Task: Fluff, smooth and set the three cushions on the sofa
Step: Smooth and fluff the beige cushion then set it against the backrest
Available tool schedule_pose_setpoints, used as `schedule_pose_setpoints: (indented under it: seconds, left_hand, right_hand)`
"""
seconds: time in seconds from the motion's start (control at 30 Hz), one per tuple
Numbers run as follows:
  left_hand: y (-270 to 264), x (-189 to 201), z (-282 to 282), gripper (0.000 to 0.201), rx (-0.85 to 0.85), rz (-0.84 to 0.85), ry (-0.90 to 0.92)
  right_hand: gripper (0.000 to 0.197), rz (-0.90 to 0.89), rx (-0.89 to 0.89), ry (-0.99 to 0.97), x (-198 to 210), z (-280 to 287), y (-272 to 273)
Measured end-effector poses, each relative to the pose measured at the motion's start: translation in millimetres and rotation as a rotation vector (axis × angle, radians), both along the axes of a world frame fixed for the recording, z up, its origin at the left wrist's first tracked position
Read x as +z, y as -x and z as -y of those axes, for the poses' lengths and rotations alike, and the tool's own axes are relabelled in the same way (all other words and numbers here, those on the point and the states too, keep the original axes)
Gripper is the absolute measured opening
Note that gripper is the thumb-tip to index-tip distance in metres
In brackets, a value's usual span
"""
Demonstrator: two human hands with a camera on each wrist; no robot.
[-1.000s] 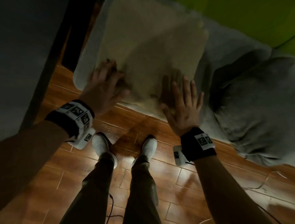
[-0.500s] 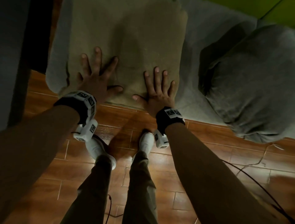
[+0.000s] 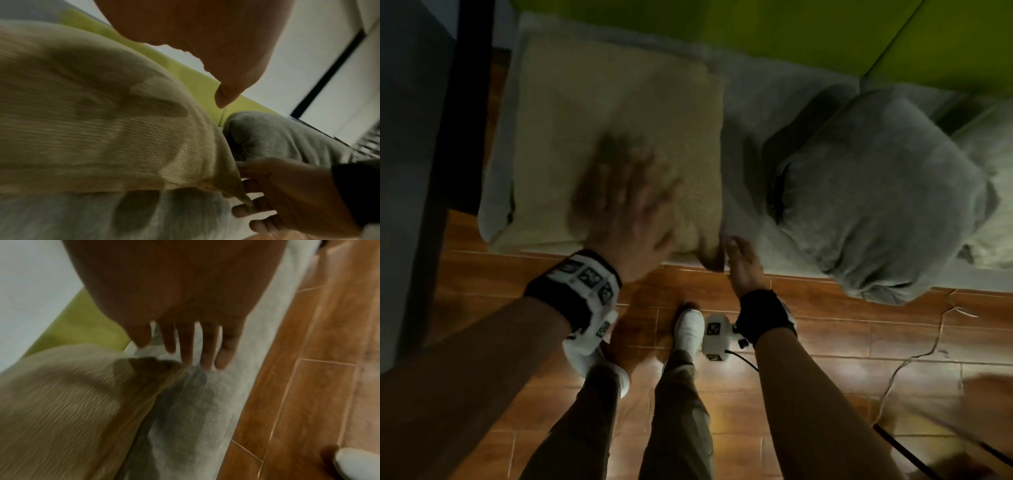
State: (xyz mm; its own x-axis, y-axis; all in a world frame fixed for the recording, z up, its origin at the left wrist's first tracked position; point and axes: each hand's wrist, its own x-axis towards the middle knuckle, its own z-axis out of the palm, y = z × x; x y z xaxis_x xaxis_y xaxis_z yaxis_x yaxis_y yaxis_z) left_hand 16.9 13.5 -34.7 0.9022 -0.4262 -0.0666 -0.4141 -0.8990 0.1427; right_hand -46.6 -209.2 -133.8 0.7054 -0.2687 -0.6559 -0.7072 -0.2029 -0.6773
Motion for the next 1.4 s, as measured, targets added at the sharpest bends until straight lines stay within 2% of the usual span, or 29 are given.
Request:
schedule_pose_setpoints:
  seconds: [0.1,0.17,0.23,0.37,0.47,0.57,0.63,0.7,0.73,0.8,0.9,0.97,1.0,1.03,1.1,1.17,1.23,1.33,1.4]
  left_hand:
    - [-9.3,-6.7,35.4,0.071,-0.105,-0.038,-0.084]
    - [-14.6,-17.1,45.8,0.068,-0.086,-0.07,-0.17]
    - [-18.2,-28.5,50.4,0.067,-0.076,-0.087,-0.246]
    - [-28.6,-46.5,39.6,0.075,-0.07,-0.11,-0.291]
    - [-37.1,-56.0,22.8,0.085,-0.065,-0.136,-0.292]
    - [-35.3,-53.7,28.4,0.094,-0.091,-0.114,-0.3]
    - [-29.1,-49.8,39.1,0.096,-0.124,-0.104,-0.314]
    - [-27.5,-47.9,48.4,0.088,-0.141,-0.105,-0.297]
    - [-27.9,-48.3,50.3,0.082,-0.131,-0.117,-0.279]
    - [-28.6,-51.7,45.6,0.073,-0.08,-0.173,-0.248]
    - [-28.0,-56.2,24.4,0.071,-0.041,-0.311,-0.235]
    - [-28.7,-53.5,16.6,0.072,-0.058,-0.396,-0.209]
    - [-32.3,-48.7,18.1,0.073,-0.075,-0.419,-0.197]
    - [-37.4,-40.0,20.6,0.073,-0.102,-0.443,-0.187]
    - [-52.4,-11.1,24.5,0.073,-0.141,-0.507,-0.102]
    - [-67.4,19.6,16.4,0.063,-0.045,-0.56,0.18]
    - [-82.1,38.5,-3.5,0.057,0.111,-0.466,0.395]
    - [-114.5,37.6,-43.6,0.066,0.35,-0.261,0.364]
    - [-137.6,27.0,-71.5,0.079,0.448,-0.29,0.294]
  right_hand:
    - [0.013,-0.129,-0.012,-0.202,-5.3,10.9,-3.5]
    - [0.008,-0.139,-0.023,-0.249,-5.3,16.7,-2.4]
    - [0.012,-0.156,-0.006,-0.297,-5.1,22.7,-0.4]
    - [0.002,-0.066,0.213,-0.019,-11.9,44.7,1.6]
    - [0.012,-0.013,0.359,0.101,-14.6,52.1,-2.7]
    - [0.012,-0.077,0.441,0.098,-14.9,47.2,-9.0]
    - [0.025,-0.015,0.4,0.06,-13.1,40.0,-13.1]
    - [0.049,0.049,0.319,0.013,-8.9,33.1,-24.6]
    - [0.051,0.058,0.331,0.008,-9.0,30.8,-31.5]
    - [0.034,0.04,0.399,0.014,-16.0,34.3,-39.2]
    - [0.03,-0.022,0.342,0.105,-28.1,47.8,-35.3]
    - [0.025,-0.035,0.376,0.154,-18.7,45.1,-29.7]
    - [0.013,-0.043,0.408,0.175,-8.8,40.3,-29.8]
    - [0.013,-0.036,0.448,0.216,3.1,34.3,-32.6]
    - [0.036,-0.006,0.509,0.311,29.0,24.3,-48.7]
    - [0.045,0.104,0.534,0.368,53.5,18.4,-72.7]
    - [0.05,0.322,0.611,0.424,78.1,11.7,-103.8]
    - [0.059,0.523,0.769,0.467,98.9,-9.9,-158.6]
    - [0.064,0.568,0.927,0.477,95.2,-26.0,-189.9]
